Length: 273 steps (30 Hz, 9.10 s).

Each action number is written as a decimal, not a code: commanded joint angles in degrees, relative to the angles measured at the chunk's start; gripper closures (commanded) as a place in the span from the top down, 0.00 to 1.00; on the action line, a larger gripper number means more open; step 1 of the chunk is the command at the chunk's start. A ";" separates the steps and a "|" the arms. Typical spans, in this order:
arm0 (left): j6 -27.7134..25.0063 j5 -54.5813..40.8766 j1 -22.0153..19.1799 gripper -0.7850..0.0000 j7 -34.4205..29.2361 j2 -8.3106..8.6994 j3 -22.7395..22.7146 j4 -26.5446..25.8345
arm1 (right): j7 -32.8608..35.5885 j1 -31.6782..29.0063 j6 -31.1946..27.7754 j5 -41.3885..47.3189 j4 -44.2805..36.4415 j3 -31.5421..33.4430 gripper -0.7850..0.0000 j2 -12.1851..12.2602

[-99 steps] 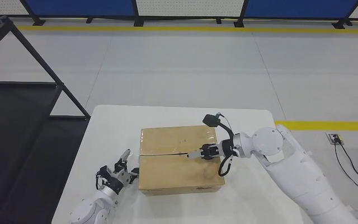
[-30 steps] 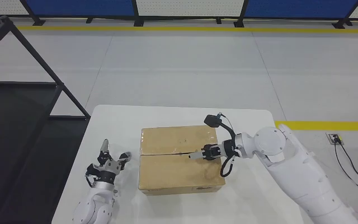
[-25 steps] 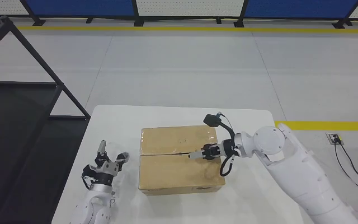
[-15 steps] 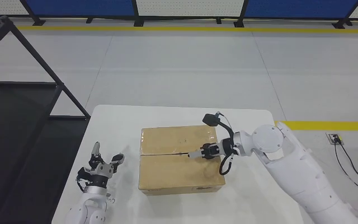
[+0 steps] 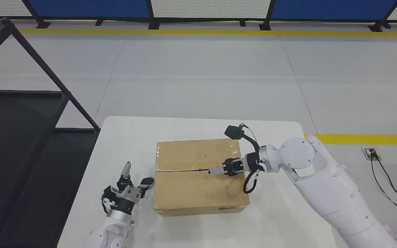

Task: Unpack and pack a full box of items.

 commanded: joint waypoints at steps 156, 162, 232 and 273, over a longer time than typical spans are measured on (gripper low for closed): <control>-7.15 17.74 -0.75 0.00 -5.07 -4.01 -5.65 -10.31 | -0.23 -2.73 -2.30 0.14 -1.99 1.73 1.00 0.94; -6.49 20.86 -0.10 0.00 -6.33 -3.98 -4.48 -15.28 | -2.51 -3.70 -3.34 1.22 -2.44 3.34 1.00 1.18; 5.57 42.99 -10.76 1.00 -13.52 -4.53 10.30 -13.62 | -4.52 -9.10 -1.54 4.16 -5.45 8.63 1.00 2.76; -4.33 17.28 -0.80 1.00 -11.11 -3.21 -12.68 -14.31 | -4.75 3.46 0.08 5.68 4.77 -2.24 1.00 -1.79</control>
